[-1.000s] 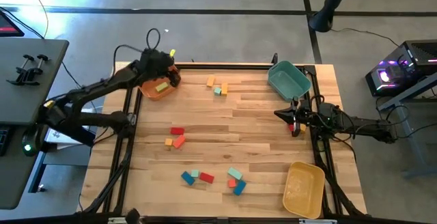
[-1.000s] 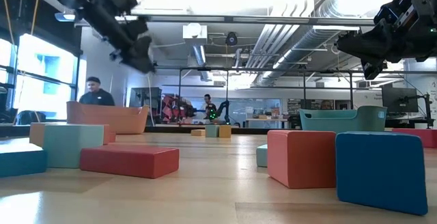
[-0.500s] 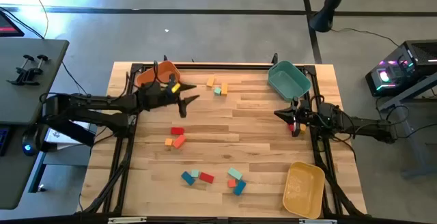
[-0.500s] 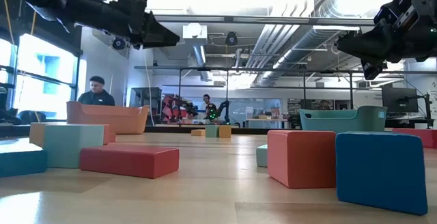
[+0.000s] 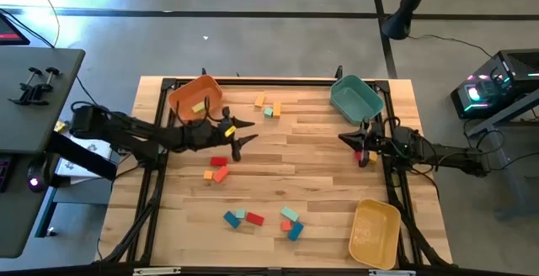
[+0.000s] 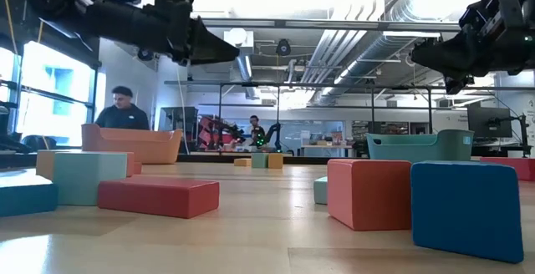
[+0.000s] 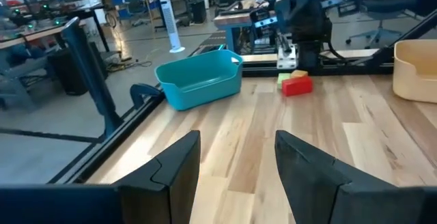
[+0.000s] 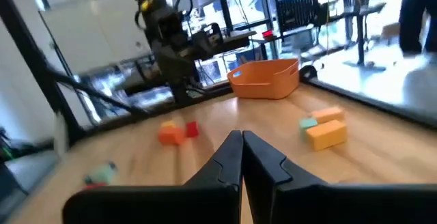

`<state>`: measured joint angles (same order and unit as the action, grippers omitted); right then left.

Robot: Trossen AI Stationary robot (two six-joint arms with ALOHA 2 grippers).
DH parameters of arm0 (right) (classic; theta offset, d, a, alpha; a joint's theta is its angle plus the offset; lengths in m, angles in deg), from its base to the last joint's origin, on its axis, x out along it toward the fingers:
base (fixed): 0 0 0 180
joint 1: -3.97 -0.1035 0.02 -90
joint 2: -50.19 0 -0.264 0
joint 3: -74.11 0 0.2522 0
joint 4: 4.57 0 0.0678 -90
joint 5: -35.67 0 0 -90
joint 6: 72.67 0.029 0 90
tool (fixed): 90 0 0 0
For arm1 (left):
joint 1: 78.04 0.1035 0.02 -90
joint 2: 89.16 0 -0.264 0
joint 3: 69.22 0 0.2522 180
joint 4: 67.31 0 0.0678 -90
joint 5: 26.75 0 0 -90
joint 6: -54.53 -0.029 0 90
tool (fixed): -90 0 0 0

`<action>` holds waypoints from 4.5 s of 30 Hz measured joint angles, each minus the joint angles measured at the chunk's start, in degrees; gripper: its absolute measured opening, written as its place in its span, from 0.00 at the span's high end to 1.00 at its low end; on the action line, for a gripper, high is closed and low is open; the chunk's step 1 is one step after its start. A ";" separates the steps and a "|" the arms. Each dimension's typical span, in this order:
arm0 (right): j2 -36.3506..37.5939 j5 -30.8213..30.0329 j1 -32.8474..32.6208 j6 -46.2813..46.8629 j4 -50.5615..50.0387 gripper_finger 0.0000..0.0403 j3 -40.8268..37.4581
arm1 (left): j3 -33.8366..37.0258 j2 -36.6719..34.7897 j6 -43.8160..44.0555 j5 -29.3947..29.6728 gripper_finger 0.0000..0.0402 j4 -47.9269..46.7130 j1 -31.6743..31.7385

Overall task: Sort blocks by size
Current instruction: Put the thick yellow rectangular block into the green bin

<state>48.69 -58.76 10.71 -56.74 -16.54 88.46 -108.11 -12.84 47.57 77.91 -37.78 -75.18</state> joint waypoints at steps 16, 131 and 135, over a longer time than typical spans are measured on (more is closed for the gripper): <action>-6.78 -18.02 0.02 -3.51 15.75 1.00 -0.01 | -0.81 5.54 -5.65 0.96 0.57 7.70 6.15; -118.30 51.55 -4.76 -35.98 14.17 0.38 65.04 | -11.79 2.07 -1.45 38.40 0.57 -6.13 -22.63; -118.29 51.59 -5.99 -38.51 13.37 0.38 65.01 | -11.77 2.07 0.75 38.33 0.57 -6.96 -24.16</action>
<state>-69.60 -7.17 4.72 -95.25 -3.17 153.47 -119.88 -10.77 48.33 116.25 -44.74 -99.34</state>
